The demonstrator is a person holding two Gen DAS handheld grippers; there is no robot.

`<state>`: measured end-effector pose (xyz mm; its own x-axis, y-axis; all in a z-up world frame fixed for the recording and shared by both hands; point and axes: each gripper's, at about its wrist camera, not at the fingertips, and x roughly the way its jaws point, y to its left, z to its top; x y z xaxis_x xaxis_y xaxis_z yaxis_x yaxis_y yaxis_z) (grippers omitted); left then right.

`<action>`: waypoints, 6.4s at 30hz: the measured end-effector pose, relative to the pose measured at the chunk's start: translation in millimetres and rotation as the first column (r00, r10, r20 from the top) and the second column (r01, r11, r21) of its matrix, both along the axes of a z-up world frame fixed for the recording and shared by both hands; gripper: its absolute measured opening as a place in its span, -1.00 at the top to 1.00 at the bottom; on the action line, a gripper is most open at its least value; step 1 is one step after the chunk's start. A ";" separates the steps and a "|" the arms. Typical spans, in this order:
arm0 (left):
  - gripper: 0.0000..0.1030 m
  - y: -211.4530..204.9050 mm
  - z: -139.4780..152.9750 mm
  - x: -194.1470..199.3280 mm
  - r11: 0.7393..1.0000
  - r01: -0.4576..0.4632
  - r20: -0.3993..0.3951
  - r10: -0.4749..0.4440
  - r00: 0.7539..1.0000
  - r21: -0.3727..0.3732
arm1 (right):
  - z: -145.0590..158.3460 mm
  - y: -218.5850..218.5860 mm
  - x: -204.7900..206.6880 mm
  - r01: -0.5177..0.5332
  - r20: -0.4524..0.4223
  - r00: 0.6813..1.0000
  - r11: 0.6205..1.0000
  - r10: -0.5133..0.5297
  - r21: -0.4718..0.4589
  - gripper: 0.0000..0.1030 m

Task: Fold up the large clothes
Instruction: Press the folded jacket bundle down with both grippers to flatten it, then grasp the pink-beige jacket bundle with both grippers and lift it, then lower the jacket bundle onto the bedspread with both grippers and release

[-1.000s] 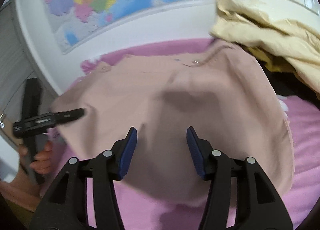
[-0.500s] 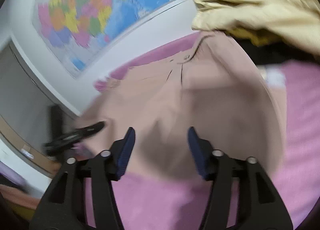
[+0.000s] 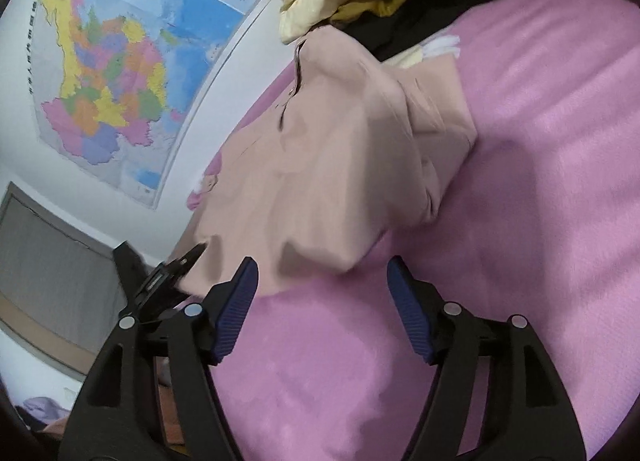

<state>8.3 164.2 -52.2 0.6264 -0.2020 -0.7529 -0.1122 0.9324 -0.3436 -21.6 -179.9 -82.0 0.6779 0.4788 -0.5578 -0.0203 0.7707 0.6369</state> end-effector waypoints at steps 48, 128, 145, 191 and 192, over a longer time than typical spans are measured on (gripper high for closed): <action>-0.87 -11.1 -1.9 13.0 0.998 0.017 -0.043 -0.014 0.999 0.068 | 5.0 53.1 82.6 0.000 0.053 0.999 0.996 0.005 -0.093 -0.74; 0.82 354.6 62.5 28.5 0.813 -0.519 0.017 0.534 0.845 0.266 | 20.9 391.3 276.9 -0.580 0.030 0.813 0.814 0.581 -0.039 0.70; 0.63 369.5 22.5 5.5 0.834 -0.505 -0.020 0.522 0.853 0.222 | 19.5 269.5 248.0 -0.496 0.006 0.867 0.861 0.499 0.111 0.67; -0.45 154.2 48.4 -35.7 0.917 -0.173 0.079 0.155 0.985 0.359 | 37.4 325.4 169.2 -0.512 0.067 0.791 0.717 0.608 -0.474 0.14; -0.46 150.0 49.9 -35.8 0.916 -0.168 0.080 0.149 0.986 0.363 | 36.8 326.9 164.1 -0.510 0.064 0.786 0.704 0.615 -0.494 0.13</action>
<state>-27.6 314.2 -2.3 0.6659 0.1879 -0.7220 -0.2605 0.9654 0.0109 142.4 147.0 -45.2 0.4831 0.5550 -0.6772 -0.6314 0.7567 0.1697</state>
